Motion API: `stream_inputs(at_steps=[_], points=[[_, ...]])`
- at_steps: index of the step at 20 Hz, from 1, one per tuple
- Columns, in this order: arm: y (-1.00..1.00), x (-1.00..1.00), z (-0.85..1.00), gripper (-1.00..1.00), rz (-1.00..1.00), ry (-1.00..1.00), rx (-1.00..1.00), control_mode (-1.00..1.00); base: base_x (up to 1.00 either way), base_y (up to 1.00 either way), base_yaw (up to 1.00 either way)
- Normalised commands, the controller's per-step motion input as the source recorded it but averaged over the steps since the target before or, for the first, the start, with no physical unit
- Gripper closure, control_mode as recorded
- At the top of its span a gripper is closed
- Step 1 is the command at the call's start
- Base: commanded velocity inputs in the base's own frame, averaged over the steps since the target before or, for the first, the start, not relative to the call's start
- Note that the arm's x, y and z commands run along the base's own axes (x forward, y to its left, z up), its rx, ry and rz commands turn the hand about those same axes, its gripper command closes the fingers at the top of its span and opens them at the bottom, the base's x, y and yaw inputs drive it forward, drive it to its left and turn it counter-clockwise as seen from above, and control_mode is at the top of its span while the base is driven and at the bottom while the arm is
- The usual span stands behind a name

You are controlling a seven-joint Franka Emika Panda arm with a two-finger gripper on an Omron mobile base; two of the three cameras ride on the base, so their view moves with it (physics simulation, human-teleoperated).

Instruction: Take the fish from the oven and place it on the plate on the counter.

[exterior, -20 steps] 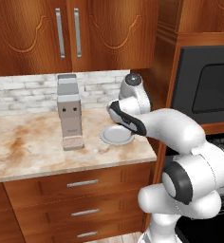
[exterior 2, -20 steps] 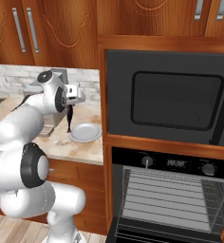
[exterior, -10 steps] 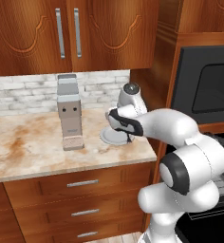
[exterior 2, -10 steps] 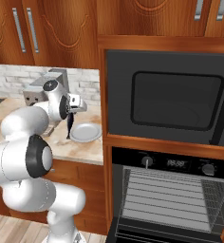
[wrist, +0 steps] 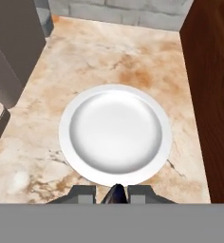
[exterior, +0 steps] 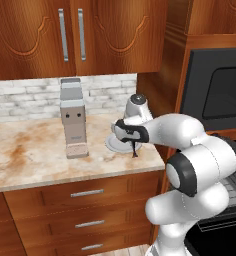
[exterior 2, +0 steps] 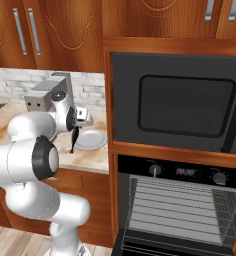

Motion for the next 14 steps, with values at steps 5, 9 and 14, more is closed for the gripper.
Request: stream_inputs(at_steps=[5, 9, 14], points=[[0.00, 0.28, -0.15, 1.00, -0.06, 0.07, 0.00, -1.00, 0.00, 0.00, 0.00], [0.01, 0.23, -0.16, 1.00, -0.07, 0.06, 0.00, -1.00, 0.00, 0.00, 0.00], [0.00, 0.24, -0.18, 1.00, -0.06, 0.08, 0.00, -1.00, 0.00, 0.00, 0.00]])
